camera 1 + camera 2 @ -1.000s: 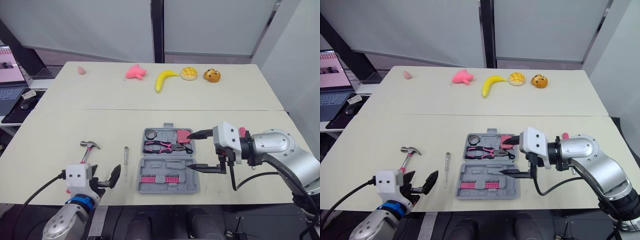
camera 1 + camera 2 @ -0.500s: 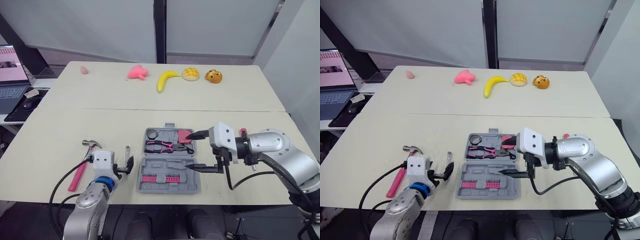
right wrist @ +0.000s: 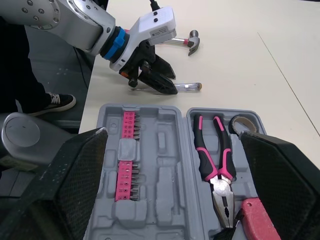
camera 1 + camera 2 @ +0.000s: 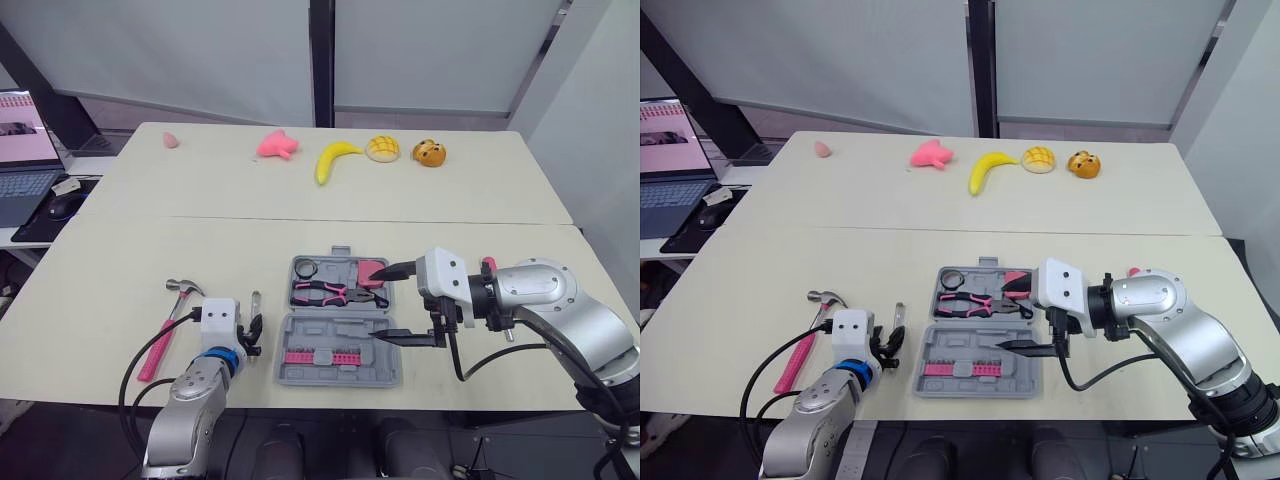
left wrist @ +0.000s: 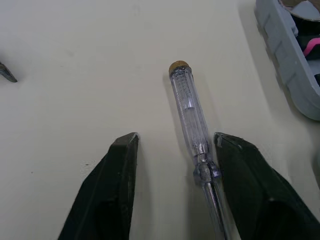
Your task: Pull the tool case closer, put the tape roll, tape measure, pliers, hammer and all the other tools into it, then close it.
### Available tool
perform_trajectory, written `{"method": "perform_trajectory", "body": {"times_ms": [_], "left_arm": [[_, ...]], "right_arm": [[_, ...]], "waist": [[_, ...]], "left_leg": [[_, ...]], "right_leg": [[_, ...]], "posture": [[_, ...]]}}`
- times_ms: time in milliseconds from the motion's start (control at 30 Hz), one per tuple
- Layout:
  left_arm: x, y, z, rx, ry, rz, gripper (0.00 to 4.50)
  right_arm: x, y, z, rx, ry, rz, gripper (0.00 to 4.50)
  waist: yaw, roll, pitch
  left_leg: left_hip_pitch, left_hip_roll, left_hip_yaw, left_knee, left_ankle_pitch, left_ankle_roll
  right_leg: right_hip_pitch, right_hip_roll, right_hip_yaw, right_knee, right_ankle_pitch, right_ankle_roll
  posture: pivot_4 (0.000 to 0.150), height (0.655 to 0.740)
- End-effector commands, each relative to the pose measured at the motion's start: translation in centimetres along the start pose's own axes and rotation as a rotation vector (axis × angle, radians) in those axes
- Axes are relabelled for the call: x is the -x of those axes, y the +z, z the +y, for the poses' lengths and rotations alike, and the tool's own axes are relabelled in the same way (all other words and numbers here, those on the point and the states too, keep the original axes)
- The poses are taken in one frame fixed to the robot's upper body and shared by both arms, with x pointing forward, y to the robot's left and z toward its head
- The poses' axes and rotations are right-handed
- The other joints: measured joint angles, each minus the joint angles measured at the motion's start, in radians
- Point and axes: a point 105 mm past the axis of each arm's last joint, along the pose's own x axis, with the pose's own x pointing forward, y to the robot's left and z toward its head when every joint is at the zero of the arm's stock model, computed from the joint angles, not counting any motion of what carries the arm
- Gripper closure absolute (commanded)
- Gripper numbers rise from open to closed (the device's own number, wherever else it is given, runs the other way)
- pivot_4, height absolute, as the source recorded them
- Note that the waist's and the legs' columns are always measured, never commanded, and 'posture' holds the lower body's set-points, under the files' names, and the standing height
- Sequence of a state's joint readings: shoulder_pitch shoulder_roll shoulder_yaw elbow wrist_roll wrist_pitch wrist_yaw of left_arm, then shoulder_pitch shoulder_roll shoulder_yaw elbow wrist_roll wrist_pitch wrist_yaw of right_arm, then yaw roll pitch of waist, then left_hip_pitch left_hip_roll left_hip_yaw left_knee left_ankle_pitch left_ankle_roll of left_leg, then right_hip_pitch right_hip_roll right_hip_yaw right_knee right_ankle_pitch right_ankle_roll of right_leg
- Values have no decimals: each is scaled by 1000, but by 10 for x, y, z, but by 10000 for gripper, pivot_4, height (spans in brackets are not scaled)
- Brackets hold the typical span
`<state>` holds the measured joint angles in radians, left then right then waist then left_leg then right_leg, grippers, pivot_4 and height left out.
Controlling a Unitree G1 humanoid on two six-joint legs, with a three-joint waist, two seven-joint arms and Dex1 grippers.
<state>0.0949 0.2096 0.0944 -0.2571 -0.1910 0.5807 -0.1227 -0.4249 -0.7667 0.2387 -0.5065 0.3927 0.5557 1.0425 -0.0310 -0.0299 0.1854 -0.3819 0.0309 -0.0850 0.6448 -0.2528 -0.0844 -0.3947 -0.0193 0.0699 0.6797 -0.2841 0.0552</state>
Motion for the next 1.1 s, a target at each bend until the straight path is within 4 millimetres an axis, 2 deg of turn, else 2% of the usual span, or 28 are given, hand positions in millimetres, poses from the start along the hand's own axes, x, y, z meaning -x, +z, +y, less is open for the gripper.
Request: {"method": "perform_trajectory", "body": {"times_ms": [33,100,133,233,433,833,900,967,1100], "left_arm": [[1,-1,-2,10,-14,3,36501],[5,0,2,7,-11,1,42702],[7,0,4,2,-7,0,43154],[15,2,9,-2,-5,-9,43152],[30,2,6,-21,-51,-15,43152],[27,-13,7,-1,-56,45,43152],[27,-13,7,6,-56,40,35883],[27,-11,7,12,-57,32,31022],[34,3,6,25,-75,-34,18280]], "right_arm": [[0,8,2,44,3,-16,0],[0,7,2,42,3,-16,0],[0,7,2,41,3,-16,0],[0,6,3,39,6,-18,0],[-1,5,4,37,10,-20,0],[-2,4,5,38,13,-13,0],[-2,4,5,36,11,-14,0],[-2,4,5,36,11,-14,0],[-1,6,5,39,12,-18,0]], "waist": [[0,0,0],[0,0,0],[-1,0,0],[-2,0,0],[-1,0,0],[-1,0,0],[-1,0,0],[-1,0,0],[-2,0,0]], "left_leg": [[0,0,0,0,0,0],[0,0,0,0,0,0],[0,0,0,0,0,0],[0,0,0,0,0,0],[0,0,0,0,0,0],[0,0,0,0,0,0],[0,0,0,0,0,0],[0,0,0,0,0,0],[0,0,0,0,0,0]], "right_leg": [[0,0,0,0,0,0],[0,0,0,0,0,0],[0,0,0,0,0,0],[0,0,0,0,0,0],[0,0,0,0,0,0],[0,0,0,-1,0,0],[0,0,0,-1,0,0],[0,0,0,0,0,0],[0,0,0,-1,0,0]], "posture": [[1500,7255],[1500,7255],[1500,7255],[1500,7255],[1500,7255],[1500,7255],[1500,7255],[1500,7255],[1500,7255]]}}
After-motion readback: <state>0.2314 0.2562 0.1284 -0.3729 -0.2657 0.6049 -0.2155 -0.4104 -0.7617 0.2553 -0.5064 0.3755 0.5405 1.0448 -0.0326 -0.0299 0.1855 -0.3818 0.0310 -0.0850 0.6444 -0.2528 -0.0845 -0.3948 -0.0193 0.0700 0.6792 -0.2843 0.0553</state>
